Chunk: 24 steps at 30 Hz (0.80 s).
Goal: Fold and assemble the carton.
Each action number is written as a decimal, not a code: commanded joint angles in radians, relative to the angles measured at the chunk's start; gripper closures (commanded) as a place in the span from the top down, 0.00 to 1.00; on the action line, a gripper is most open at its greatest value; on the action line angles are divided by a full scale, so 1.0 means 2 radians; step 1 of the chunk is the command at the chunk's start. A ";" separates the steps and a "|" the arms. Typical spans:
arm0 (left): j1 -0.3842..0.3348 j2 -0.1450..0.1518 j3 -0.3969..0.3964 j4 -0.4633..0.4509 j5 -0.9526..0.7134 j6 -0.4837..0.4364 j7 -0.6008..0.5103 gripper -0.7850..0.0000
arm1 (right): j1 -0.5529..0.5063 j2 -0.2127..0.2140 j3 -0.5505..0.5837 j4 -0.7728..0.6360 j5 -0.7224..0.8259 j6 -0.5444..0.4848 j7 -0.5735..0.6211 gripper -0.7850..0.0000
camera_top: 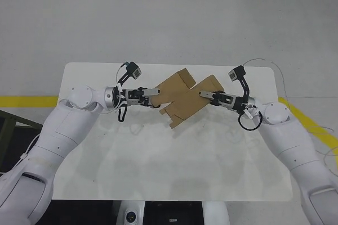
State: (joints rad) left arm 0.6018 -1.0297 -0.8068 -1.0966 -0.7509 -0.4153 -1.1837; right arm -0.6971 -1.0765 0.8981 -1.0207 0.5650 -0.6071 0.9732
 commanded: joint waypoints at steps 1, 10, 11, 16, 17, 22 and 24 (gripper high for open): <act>0.005 0.000 -0.005 -0.006 0.002 0.003 0.005 1.00 | -0.002 -0.001 0.001 -0.001 -0.009 0.000 -0.012 0.00; 0.019 0.005 -0.033 -0.033 0.014 0.029 0.002 1.00 | -0.008 -0.003 0.014 -0.004 -0.037 0.000 -0.040 0.00; 0.020 0.006 -0.037 -0.037 0.016 0.031 0.003 1.00 | -0.008 -0.003 0.015 -0.004 -0.040 0.001 -0.041 0.00; 0.026 0.009 -0.055 -0.056 0.028 0.035 0.008 1.00 | -0.010 -0.005 0.016 -0.006 -0.049 0.003 -0.042 0.00; 0.026 0.009 -0.058 -0.059 0.030 0.037 0.008 1.00 | -0.011 -0.006 0.017 -0.006 -0.049 0.004 -0.042 0.00; 0.027 0.009 -0.069 -0.061 0.040 0.040 0.013 1.00 | -0.012 -0.008 0.020 -0.009 -0.053 0.003 -0.040 0.00; 0.028 0.008 -0.071 -0.058 0.036 0.042 0.018 1.00 | -0.013 -0.008 0.022 -0.009 -0.054 0.003 -0.039 0.00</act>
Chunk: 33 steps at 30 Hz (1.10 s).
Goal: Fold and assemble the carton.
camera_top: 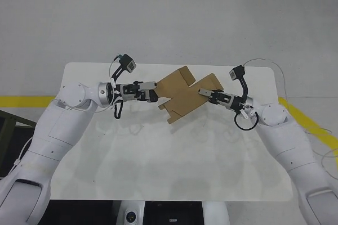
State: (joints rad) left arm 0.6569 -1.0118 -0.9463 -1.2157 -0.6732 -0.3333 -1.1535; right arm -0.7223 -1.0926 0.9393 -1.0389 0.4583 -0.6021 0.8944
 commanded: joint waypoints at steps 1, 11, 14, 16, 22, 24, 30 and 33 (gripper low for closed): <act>0.000 -0.002 -0.001 0.003 -0.004 0.001 0.004 1.00 | 0.000 -0.001 0.002 -0.001 -0.001 -0.001 0.001 0.00; -0.005 -0.012 0.005 0.021 -0.004 0.006 0.020 1.00 | -0.004 -0.005 0.006 -0.008 -0.005 0.002 0.006 0.00; -0.006 -0.015 0.006 0.026 -0.002 0.008 0.021 1.00 | -0.004 -0.006 0.008 -0.009 -0.005 0.002 0.007 0.00; -0.006 -0.017 0.007 0.029 0.001 0.008 0.022 1.00 | -0.005 -0.006 0.009 -0.008 -0.005 0.001 0.007 0.00; -0.005 -0.020 0.006 0.036 0.016 0.008 0.026 1.00 | -0.005 -0.009 0.012 -0.006 -0.007 0.000 0.008 0.00; -0.004 -0.021 0.005 0.038 0.017 0.008 0.027 1.00 | -0.006 -0.009 0.013 -0.007 -0.007 0.000 0.009 0.00; -0.002 -0.024 0.003 0.039 0.024 0.010 0.026 0.98 | -0.008 -0.011 0.016 -0.006 -0.008 0.000 0.011 0.00; -0.001 -0.024 0.001 0.041 0.029 0.010 0.026 0.96 | -0.008 -0.012 0.018 -0.004 -0.009 0.000 0.011 0.00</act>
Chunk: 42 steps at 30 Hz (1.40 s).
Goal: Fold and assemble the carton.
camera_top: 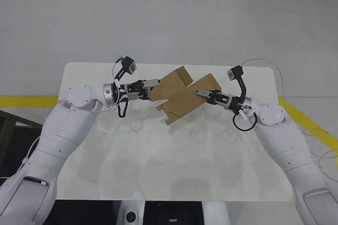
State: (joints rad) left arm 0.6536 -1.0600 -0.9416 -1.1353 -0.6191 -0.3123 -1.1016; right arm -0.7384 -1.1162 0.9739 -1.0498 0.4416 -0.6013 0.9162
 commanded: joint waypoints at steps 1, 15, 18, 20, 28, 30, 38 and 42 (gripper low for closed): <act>0.001 0.000 -0.002 0.001 0.003 0.000 -0.001 0.94 | -0.001 0.000 0.002 0.001 -0.001 -0.001 0.000 0.00; 0.010 0.000 -0.018 -0.002 0.023 0.012 -0.007 0.48 | -0.001 -0.005 0.006 0.004 -0.008 -0.001 0.005 0.00; 0.009 0.000 -0.018 -0.005 0.038 0.013 -0.007 0.43 | -0.001 -0.006 0.007 0.006 -0.009 -0.001 0.005 0.00; 0.008 0.000 -0.018 -0.007 0.049 0.015 -0.007 0.44 | -0.002 -0.006 0.009 0.008 -0.010 -0.001 0.005 0.00; 0.010 0.002 -0.023 -0.016 0.088 0.026 -0.005 0.48 | -0.003 -0.008 0.012 0.009 -0.015 0.000 0.008 0.00; 0.010 0.003 -0.024 -0.019 0.097 0.030 -0.007 0.44 | -0.003 -0.008 0.013 0.009 -0.015 0.001 0.008 0.00; 0.009 0.002 -0.021 -0.019 0.117 0.043 -0.012 0.32 | -0.004 -0.010 0.016 0.008 -0.018 0.001 0.009 0.00; 0.008 0.001 -0.020 -0.014 0.120 0.044 -0.013 0.20 | -0.004 -0.010 0.018 0.009 -0.019 0.001 0.011 0.00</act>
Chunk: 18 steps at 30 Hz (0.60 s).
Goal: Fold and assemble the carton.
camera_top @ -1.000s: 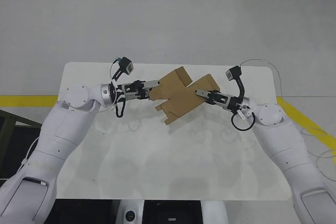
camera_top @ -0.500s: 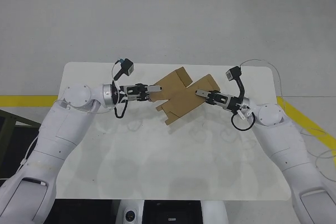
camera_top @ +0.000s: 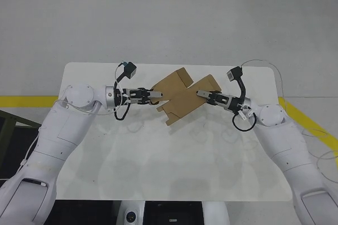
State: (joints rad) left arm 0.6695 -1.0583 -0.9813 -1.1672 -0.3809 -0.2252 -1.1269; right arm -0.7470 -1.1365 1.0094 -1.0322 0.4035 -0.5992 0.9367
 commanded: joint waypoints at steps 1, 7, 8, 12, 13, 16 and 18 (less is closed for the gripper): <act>-0.001 -0.001 0.000 0.003 0.001 0.001 0.000 0.15 | 0.000 0.000 0.001 0.000 -0.001 -0.001 0.001 0.00; -0.001 -0.002 -0.002 0.007 -0.002 0.002 -0.001 0.02 | 0.000 -0.002 0.002 -0.003 -0.004 0.001 0.002 0.00; -0.001 -0.002 -0.002 0.007 -0.002 0.003 -0.001 0.01 | 0.000 -0.002 0.003 -0.004 -0.004 0.001 0.003 0.00; -0.001 -0.003 -0.003 0.009 -0.005 0.003 -0.001 0.00 | 0.000 -0.002 0.004 -0.003 -0.006 0.001 0.004 0.00; -0.001 -0.004 -0.004 0.009 -0.006 0.003 -0.001 0.00 | 0.000 -0.003 0.004 -0.003 -0.006 0.002 0.004 0.33; -0.001 -0.004 -0.006 0.007 -0.014 0.001 -0.003 0.00 | 0.000 -0.002 0.007 0.002 -0.007 0.003 0.007 1.00; -0.002 -0.005 -0.009 0.004 -0.019 0.000 -0.005 0.00 | 0.001 -0.001 0.011 0.007 -0.011 0.004 0.008 1.00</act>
State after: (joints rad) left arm 0.6665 -1.0673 -0.9958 -1.1554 -0.4138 -0.2236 -1.1344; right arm -0.7464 -1.1404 1.0266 -1.0237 0.3861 -0.5918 0.9516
